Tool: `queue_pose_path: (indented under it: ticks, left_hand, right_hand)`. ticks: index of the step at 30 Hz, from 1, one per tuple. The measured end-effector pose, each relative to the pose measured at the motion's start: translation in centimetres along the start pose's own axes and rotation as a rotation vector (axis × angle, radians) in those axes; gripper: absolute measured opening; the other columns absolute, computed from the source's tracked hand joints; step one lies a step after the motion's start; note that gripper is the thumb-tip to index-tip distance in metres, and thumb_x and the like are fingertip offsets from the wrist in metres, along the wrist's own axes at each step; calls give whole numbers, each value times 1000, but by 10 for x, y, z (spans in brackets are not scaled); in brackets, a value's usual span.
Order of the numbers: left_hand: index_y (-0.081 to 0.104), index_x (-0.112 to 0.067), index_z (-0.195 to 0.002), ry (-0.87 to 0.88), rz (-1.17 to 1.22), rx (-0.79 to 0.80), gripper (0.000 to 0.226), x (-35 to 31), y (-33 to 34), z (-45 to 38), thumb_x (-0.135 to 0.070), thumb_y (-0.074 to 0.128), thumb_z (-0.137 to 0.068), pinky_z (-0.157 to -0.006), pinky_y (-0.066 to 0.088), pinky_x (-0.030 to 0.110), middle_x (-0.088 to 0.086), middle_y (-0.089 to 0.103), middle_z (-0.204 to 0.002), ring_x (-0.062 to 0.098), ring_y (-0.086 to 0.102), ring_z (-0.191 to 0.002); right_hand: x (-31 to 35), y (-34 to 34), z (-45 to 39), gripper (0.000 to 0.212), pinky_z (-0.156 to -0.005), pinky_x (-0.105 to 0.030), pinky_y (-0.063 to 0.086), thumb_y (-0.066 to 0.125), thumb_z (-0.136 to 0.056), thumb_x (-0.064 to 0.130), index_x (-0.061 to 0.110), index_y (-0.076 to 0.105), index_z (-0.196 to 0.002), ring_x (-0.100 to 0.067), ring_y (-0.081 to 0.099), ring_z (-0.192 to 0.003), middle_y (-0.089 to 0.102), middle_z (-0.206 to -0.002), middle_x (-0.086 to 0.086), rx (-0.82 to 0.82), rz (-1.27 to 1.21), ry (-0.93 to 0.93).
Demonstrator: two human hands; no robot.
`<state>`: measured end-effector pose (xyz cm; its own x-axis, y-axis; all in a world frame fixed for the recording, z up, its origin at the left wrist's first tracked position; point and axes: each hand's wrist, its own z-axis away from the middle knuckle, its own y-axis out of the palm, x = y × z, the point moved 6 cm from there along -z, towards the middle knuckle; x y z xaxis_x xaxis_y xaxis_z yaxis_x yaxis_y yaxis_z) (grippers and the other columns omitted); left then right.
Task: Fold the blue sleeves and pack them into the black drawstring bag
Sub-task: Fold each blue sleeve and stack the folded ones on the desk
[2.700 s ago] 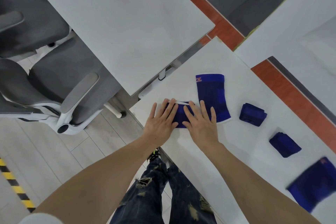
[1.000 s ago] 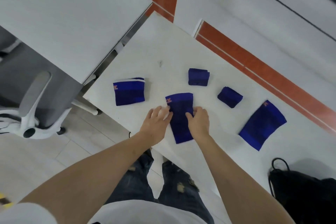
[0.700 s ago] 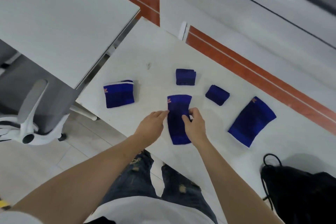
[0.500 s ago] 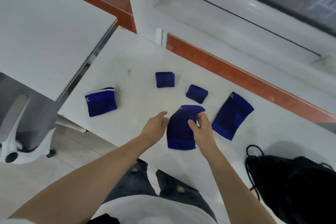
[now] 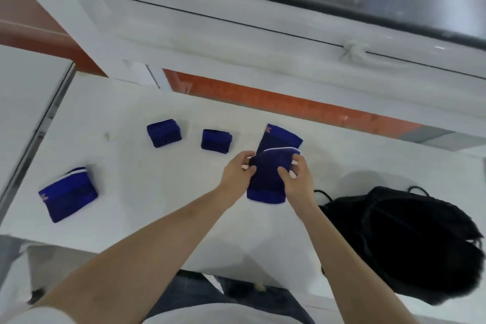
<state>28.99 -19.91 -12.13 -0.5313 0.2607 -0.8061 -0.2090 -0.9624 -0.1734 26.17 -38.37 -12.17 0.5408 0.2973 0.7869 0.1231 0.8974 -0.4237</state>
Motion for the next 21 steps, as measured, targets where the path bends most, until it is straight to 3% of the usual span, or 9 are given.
queue_pose_path:
  ticks: [4,6,10,14,17,21]
  left_hand:
    - [56,-31,-134,223,-141,-24,44,-24,18,-15,-3,51,-99,-86,57,26,-12,65,-125,8,65,-98]
    - [51,-33,-142,288,-202,-7,52,-30,23,-24,-3,50,-100,-91,53,24,-13,62,-133,8,62,-103]
    - [39,-27,-155,270,-451,58,63,-18,32,-48,1,47,-100,-103,45,27,-6,52,-148,12,54,-119]
    - [30,-20,-159,260,-639,161,69,4,45,-63,5,47,-97,-120,34,38,0,31,-166,23,37,-147]
    - [26,-19,-161,253,-669,169,70,5,50,-63,6,46,-98,-121,32,35,-2,22,-169,24,33,-147]
    - [24,-22,-161,263,-672,131,70,-3,51,-60,8,38,-99,-115,34,32,-7,20,-169,22,36,-140]
  right_hand:
    - [5,-14,-19,51,-79,-27,54,58,-104,27,34,39,-152,-16,61,-114,62,-132,5,-42,38,-64]
    - [3,-18,-27,57,-78,-28,54,56,-105,28,36,33,-157,-16,60,-111,60,-132,5,-65,29,-40]
    - [-14,-8,-44,70,-94,-48,58,55,-105,23,38,17,-163,-24,64,-111,64,-128,-6,10,136,38]
    - [-31,-2,-54,73,-79,-36,53,58,-103,17,31,19,-163,-25,65,-103,67,-123,-9,25,213,86]
    - [-37,-5,-57,74,-63,-26,45,60,-101,19,31,20,-162,-18,64,-88,69,-108,-4,20,220,110]
    - [-39,-8,-58,76,-59,-23,43,64,-100,20,32,21,-161,-9,61,-81,63,-89,4,25,198,124]
